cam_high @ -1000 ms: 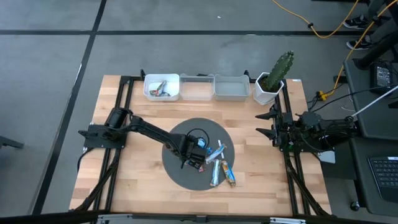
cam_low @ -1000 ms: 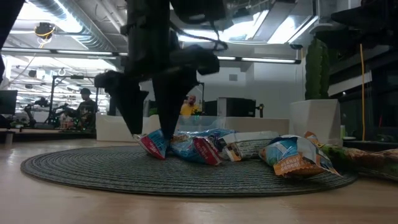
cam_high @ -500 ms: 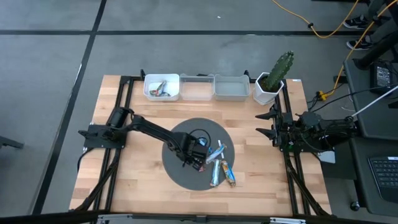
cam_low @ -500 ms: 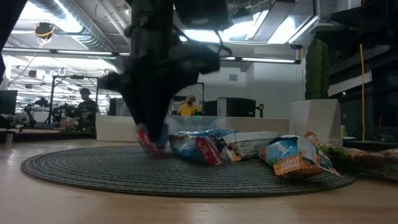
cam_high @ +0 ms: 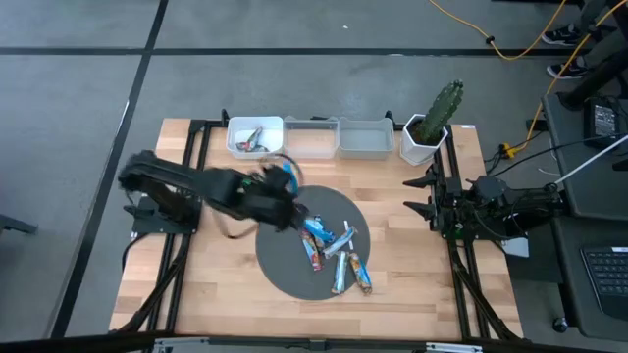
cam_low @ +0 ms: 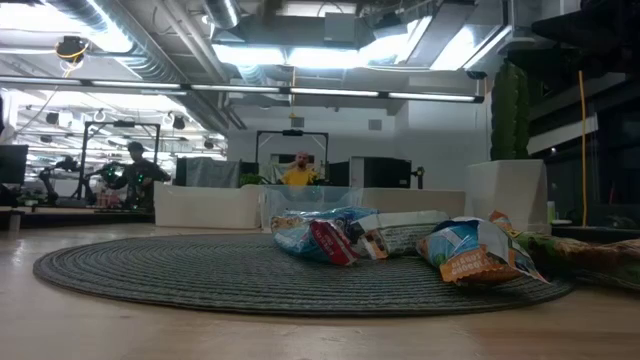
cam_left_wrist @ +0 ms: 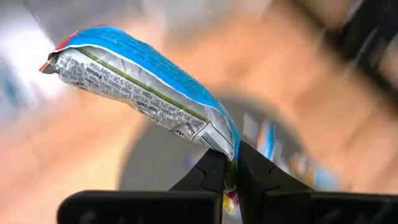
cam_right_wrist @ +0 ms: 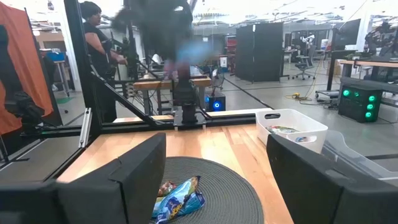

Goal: Pick and place Granola Bars by type
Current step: Put the red granola bar into the white bin

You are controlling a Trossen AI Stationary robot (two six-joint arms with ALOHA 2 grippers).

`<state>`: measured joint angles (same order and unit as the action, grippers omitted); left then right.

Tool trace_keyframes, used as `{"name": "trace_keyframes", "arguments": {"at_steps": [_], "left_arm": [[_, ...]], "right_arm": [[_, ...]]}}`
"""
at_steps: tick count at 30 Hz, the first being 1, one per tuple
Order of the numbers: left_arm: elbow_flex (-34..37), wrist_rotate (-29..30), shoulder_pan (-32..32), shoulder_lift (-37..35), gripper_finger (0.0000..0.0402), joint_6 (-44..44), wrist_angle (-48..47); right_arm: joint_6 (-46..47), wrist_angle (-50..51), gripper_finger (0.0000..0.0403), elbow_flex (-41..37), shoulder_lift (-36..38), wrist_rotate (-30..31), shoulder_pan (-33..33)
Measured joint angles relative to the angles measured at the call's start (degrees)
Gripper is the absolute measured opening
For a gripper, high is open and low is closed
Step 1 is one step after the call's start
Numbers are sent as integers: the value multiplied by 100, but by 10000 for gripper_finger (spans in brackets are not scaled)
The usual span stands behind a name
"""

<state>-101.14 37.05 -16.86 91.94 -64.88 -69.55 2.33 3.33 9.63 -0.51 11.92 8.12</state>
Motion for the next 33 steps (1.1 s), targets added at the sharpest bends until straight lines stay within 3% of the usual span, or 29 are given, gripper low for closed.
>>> {"name": "trace_keyframes", "arguments": {"at_steps": [4,11,15,20,26,29,33], "left_arm": [[-148,1330,-309,-713,10,522,77],[-167,1572,-201,-1286,9,1391,219],[-446,1259,691,-1354,9,2356,219],[-1144,259,2455,-1298,8,3841,218],[-1337,-568,3877,-1271,9,4603,54],[-1014,-684,4276,-1243,9,4799,-106],[124,-774,4752,-1222,10,4760,-155]], "right_arm": [[-30,0,280,1,0,44,0],[44,-2,280,0,0,52,0],[62,0,280,0,0,217,0],[178,43,280,0,0,354,-2],[348,120,280,0,0,581,-2],[500,125,280,2,0,734,-2],[490,131,280,0,0,796,-2]]}}
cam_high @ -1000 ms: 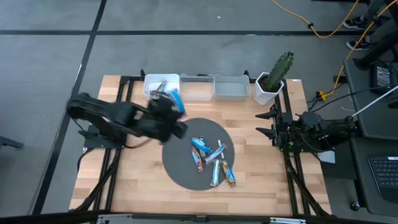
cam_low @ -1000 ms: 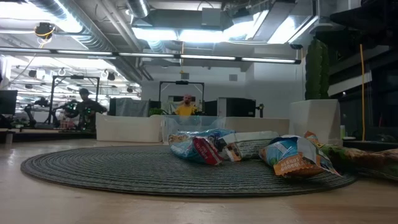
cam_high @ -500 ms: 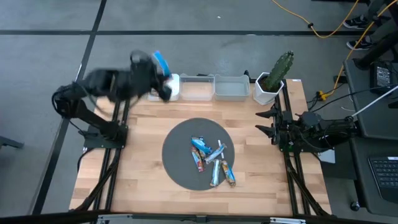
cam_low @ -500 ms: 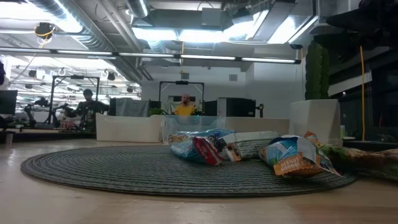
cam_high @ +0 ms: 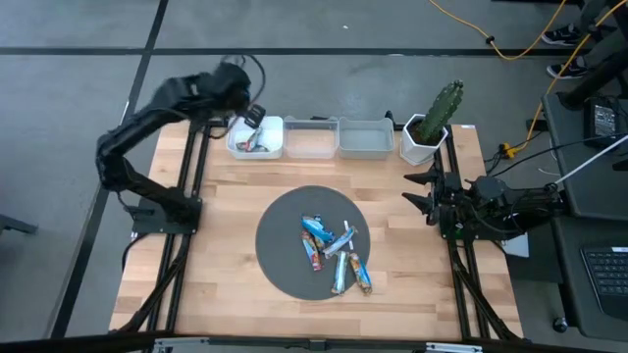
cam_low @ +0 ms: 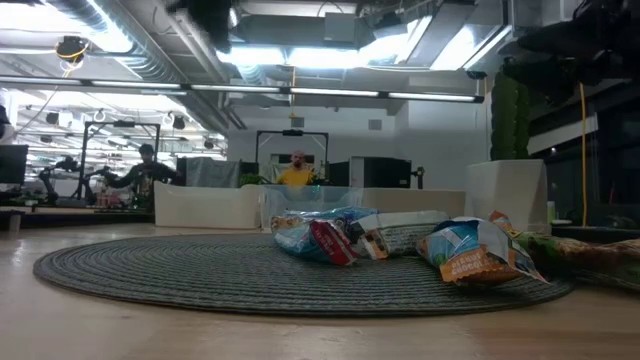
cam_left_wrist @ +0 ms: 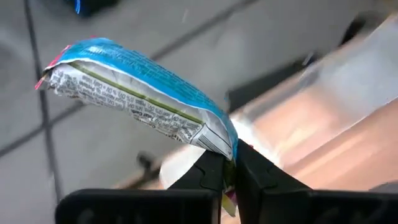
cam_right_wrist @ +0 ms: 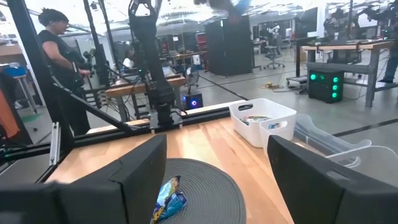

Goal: Pick and place Granola Bars by type
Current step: Put the red granola bar into the white bin

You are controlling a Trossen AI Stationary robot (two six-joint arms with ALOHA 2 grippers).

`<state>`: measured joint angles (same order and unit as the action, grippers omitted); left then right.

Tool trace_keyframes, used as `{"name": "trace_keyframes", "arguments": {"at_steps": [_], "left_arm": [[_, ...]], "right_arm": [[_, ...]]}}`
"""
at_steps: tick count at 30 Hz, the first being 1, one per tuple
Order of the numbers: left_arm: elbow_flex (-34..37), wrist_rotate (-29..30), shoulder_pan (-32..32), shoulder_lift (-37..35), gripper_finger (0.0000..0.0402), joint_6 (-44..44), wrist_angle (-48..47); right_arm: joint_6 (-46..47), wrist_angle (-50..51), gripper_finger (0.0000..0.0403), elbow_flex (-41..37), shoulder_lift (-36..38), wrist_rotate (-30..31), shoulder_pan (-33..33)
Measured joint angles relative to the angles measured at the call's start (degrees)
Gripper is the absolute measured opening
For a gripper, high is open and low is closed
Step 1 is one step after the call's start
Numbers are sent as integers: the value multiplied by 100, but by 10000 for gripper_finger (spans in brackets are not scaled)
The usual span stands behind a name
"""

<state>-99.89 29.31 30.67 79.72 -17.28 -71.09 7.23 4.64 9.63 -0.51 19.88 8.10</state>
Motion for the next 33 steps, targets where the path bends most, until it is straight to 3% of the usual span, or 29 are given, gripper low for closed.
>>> {"name": "trace_keyframes", "arguments": {"at_steps": [7,12,21,31,33], "left_arm": [[2518,-1033,466,4,10,-310,1375],[3620,-1358,659,7,10,-631,2461],[3836,-1751,1023,2,31,-619,2744],[3836,-2019,1159,0,160,-399,2912],[3777,-2358,1159,-18,183,-399,3013]], "right_arm": [[-2,72,280,0,0,2,0],[0,68,280,0,-2,2,0],[17,64,280,1,-2,4,0],[21,62,280,1,-2,4,0],[22,62,280,0,-2,4,0]]}}
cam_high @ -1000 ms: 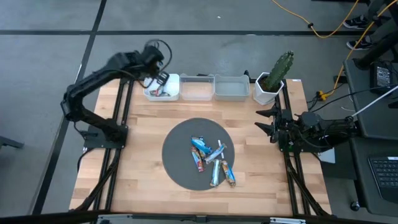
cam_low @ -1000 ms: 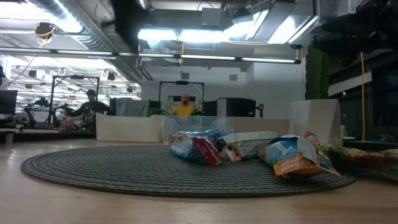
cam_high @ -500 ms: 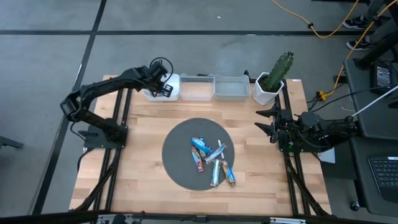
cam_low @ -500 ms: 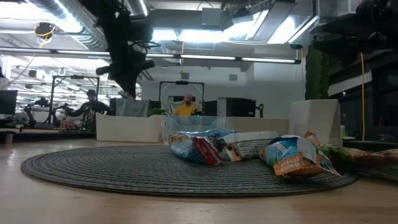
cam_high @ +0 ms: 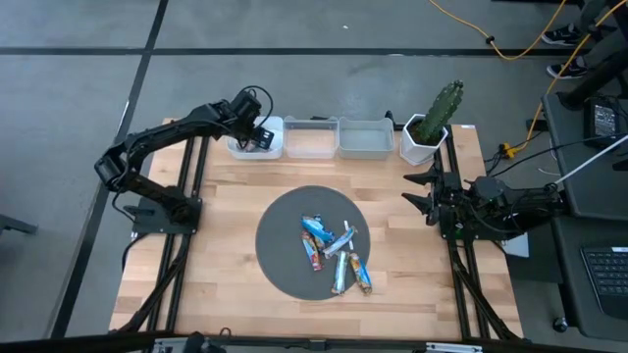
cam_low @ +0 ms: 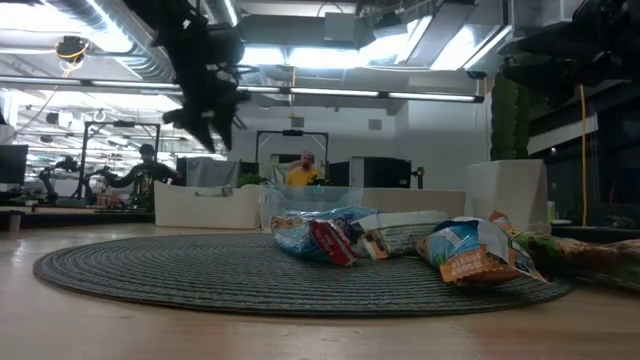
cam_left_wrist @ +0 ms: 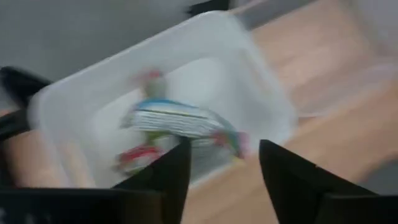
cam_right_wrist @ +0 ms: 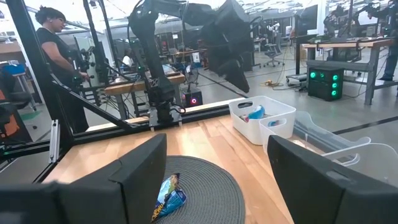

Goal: Pick and place Granola Bars by type
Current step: Put the red granola bar into the white bin

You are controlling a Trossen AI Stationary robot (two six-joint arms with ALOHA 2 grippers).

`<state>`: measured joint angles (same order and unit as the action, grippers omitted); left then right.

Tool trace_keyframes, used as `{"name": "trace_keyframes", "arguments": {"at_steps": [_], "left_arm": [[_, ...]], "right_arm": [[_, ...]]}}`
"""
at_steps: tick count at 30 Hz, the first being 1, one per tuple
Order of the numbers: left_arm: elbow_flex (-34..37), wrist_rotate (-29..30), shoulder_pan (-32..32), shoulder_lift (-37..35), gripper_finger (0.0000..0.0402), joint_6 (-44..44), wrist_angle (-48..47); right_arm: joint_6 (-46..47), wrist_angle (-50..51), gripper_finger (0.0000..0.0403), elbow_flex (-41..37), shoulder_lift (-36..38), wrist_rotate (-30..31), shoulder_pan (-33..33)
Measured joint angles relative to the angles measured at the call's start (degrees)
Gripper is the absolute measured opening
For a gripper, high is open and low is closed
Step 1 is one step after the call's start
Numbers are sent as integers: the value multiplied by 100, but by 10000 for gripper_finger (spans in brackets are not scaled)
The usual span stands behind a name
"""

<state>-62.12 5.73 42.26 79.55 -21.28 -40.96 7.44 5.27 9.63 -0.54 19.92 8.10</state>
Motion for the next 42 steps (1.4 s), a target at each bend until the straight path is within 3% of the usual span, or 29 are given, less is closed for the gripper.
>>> {"name": "trace_keyframes", "arguments": {"at_steps": [3,7,10,12,18,24,31,38,42], "left_arm": [[-324,-1095,-85,-2,200,0,280],[-1008,-2510,-502,-6,194,19,760],[-1663,-3134,-1019,-29,179,323,1026],[-2146,-3249,-1430,-86,167,581,1038],[-3223,-2857,-2681,-274,141,1000,811],[-3396,-2053,-3663,-280,132,878,401],[-3071,-1374,-4449,55,130,1215,-184],[-2235,-670,-4835,638,134,1599,-328],[-1897,-757,-4982,1132,148,1623,-319]], "right_arm": [[-21,-1,280,0,0,2,0],[-44,-1,280,0,0,17,0],[-52,3,280,0,0,17,0],[-55,8,280,0,0,17,0],[-110,16,280,2,0,17,0],[-388,21,280,0,0,13,1],[-363,24,280,0,0,-3,2],[-345,49,280,0,0,-7,2],[-343,49,280,0,0,-7,2]]}}
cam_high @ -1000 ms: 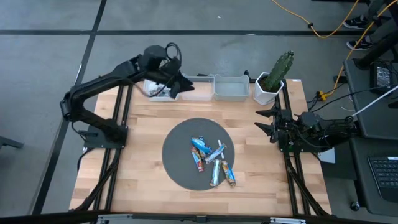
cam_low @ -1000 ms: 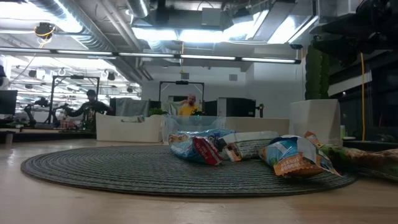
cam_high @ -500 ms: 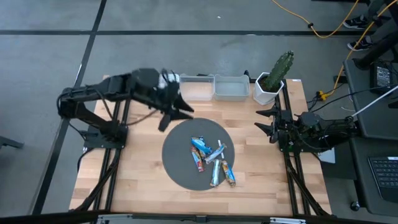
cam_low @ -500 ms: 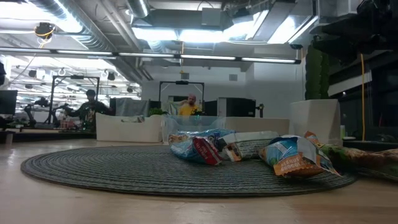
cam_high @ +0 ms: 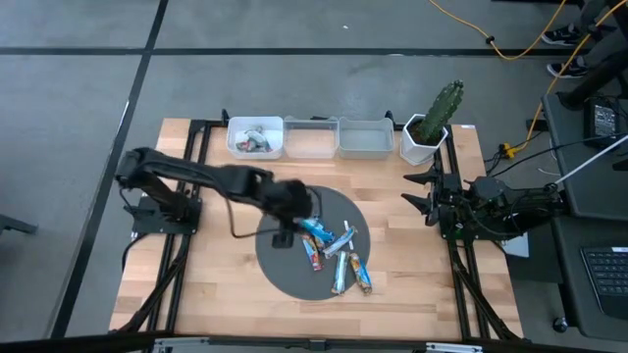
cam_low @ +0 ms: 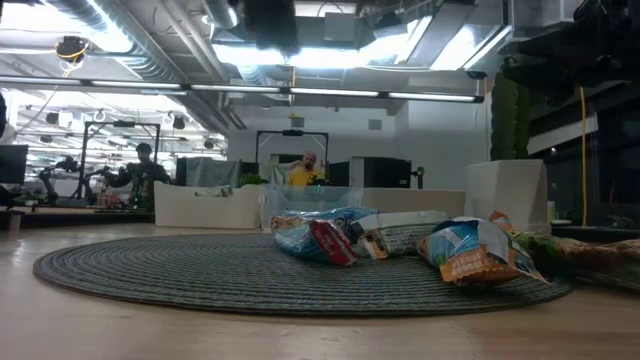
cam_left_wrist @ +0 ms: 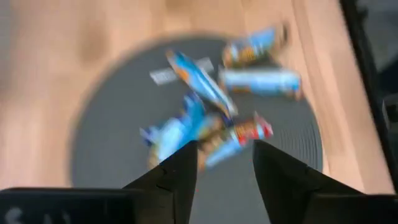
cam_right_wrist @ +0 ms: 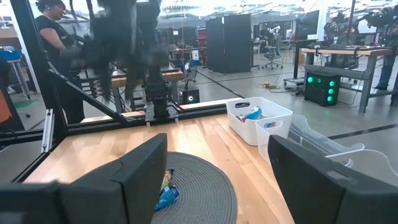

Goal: Pick and place Granola Bars by type
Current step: Put the red granola bar into the white bin

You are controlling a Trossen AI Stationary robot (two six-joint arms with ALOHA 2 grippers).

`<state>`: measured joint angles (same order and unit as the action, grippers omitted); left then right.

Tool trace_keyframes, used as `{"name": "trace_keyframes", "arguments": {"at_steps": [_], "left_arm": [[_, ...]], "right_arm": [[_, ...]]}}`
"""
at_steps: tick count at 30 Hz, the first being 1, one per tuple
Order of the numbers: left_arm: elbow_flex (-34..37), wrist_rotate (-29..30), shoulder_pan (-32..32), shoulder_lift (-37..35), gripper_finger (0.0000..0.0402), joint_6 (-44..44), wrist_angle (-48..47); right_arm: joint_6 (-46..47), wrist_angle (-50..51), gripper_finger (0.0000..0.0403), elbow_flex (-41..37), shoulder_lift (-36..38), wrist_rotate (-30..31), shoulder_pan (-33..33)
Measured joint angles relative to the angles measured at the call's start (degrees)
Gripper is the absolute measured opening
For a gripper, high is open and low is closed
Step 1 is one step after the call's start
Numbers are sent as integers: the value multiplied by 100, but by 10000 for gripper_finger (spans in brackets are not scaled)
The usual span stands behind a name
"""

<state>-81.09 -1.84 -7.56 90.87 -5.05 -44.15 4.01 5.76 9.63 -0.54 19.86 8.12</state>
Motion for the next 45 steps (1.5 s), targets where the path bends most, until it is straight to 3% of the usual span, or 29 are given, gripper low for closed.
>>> {"name": "trace_keyframes", "arguments": {"at_steps": [4,7,13,22,28,36,41,45], "left_arm": [[14,-608,-73,622,184,107,-80],[14,-689,-114,1080,219,290,-69],[14,-170,-227,1774,265,1097,-45],[14,515,-185,2528,259,1763,229],[-3,246,-124,2691,212,1335,241],[-434,464,-156,2551,34,831,-696],[-1228,690,-169,2352,26,733,-1630],[-2009,1428,-158,1961,28,713,-2257]], "right_arm": [[3,2,280,0,0,0,0],[11,4,280,2,2,-2,0],[25,9,280,1,2,-2,0],[190,11,280,2,2,-57,0],[197,9,280,0,1,-59,-1],[173,9,280,0,2,-59,0],[168,28,280,2,1,-59,0],[170,59,280,2,0,-59,-2]]}}
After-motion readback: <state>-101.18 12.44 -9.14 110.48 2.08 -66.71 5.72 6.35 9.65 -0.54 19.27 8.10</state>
